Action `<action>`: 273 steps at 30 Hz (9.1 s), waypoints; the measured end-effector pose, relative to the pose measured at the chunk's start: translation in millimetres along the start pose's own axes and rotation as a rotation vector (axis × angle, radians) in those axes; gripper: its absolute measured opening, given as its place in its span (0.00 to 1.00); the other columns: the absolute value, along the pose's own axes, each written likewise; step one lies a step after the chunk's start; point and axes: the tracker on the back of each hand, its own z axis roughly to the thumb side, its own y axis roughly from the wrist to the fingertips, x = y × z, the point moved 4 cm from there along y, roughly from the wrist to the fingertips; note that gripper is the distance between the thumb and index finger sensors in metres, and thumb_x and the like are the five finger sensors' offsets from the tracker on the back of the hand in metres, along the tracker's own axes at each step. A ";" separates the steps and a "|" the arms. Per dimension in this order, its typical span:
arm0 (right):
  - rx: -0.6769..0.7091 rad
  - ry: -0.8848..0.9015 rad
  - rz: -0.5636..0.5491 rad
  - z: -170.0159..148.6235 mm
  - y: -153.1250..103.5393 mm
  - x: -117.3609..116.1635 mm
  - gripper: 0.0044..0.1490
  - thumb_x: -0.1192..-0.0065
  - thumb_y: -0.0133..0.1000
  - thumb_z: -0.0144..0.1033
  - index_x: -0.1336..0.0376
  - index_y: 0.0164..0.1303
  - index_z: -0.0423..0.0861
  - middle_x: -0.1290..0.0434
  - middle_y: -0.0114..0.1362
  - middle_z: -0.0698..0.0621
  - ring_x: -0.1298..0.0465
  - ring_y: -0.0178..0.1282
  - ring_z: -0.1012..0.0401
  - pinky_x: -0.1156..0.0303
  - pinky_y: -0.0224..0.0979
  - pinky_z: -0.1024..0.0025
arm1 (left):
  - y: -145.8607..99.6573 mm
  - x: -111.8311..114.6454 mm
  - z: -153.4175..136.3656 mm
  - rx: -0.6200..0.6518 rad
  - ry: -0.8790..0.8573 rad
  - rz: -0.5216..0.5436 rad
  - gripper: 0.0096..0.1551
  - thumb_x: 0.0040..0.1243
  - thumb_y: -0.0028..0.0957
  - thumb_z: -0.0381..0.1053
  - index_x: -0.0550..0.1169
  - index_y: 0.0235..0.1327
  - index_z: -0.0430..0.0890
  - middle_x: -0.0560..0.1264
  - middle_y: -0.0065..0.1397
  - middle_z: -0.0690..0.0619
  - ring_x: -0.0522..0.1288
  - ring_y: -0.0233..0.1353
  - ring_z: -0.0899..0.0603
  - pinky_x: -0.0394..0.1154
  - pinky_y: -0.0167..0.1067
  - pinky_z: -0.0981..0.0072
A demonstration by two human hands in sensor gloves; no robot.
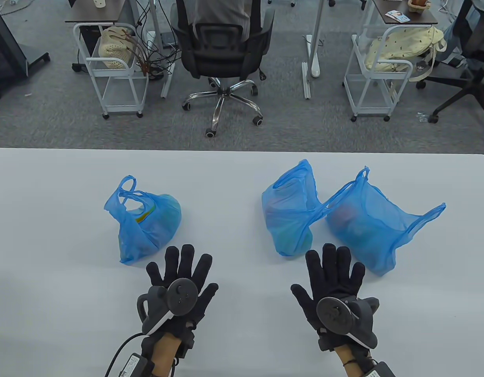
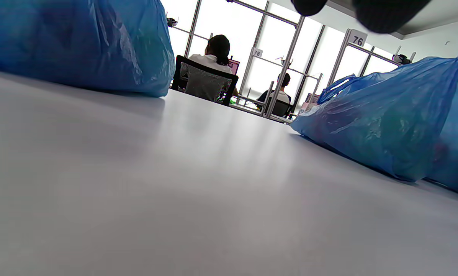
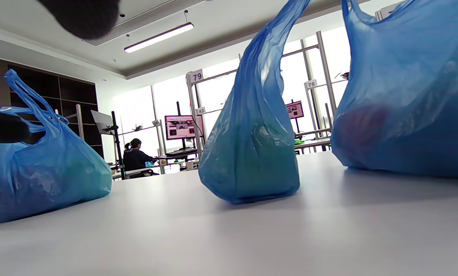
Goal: Tie knot on plastic bag top
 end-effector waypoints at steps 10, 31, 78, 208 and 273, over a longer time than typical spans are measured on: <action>-0.150 0.123 -0.357 -44.8 -6.7 49.3 0.60 0.33 0.56 0.52 0.65 0.79 0.39 0.58 0.81 0.34 0.59 0.79 0.32 0.65 0.66 0.29 | 1.2 7.3 0.9 -0.001 0.006 -0.007 0.38 0.40 0.54 0.73 0.49 0.79 0.71 0.32 0.88 0.57 0.26 0.83 0.40 0.24 0.64 0.28; -0.684 0.674 -0.596 -191.0 -0.5 19.5 0.62 0.21 0.50 0.46 0.59 0.78 0.37 0.47 0.79 0.35 0.44 0.77 0.33 0.56 0.66 0.26 | 6.4 17.4 0.1 -0.017 -0.096 -0.051 0.38 0.40 0.55 0.72 0.50 0.79 0.69 0.33 0.88 0.57 0.28 0.83 0.39 0.26 0.66 0.27; -0.829 1.147 -1.022 -222.4 -35.2 14.6 0.14 0.23 0.54 0.37 0.34 0.40 0.49 0.25 0.47 0.49 0.21 0.49 0.51 0.22 0.52 0.42 | 37.1 12.8 -9.3 -0.033 -0.174 0.009 0.35 0.42 0.55 0.69 0.59 0.78 0.64 0.40 0.88 0.54 0.33 0.84 0.39 0.32 0.70 0.28; 0.289 0.750 0.031 76.7 27.5 -14.4 0.23 0.40 0.59 0.36 0.34 0.63 0.44 0.21 0.41 0.50 0.19 0.39 0.53 0.29 0.54 0.38 | 16.5 11.7 85.9 0.420 -1.056 -0.416 0.52 0.58 0.51 0.67 0.54 0.77 0.41 0.83 0.36 0.63 0.83 0.52 0.46 0.70 0.67 0.37; 0.263 0.773 -0.320 61.4 19.8 34.9 0.22 0.25 0.51 0.38 0.27 0.52 0.42 0.18 0.44 0.47 0.17 0.48 0.49 0.33 0.60 0.33 | 20.4 37.8 78.3 0.334 -1.521 -0.481 0.31 0.39 0.60 0.65 0.69 0.73 0.56 0.86 0.63 0.59 0.87 0.48 0.50 0.74 0.67 0.48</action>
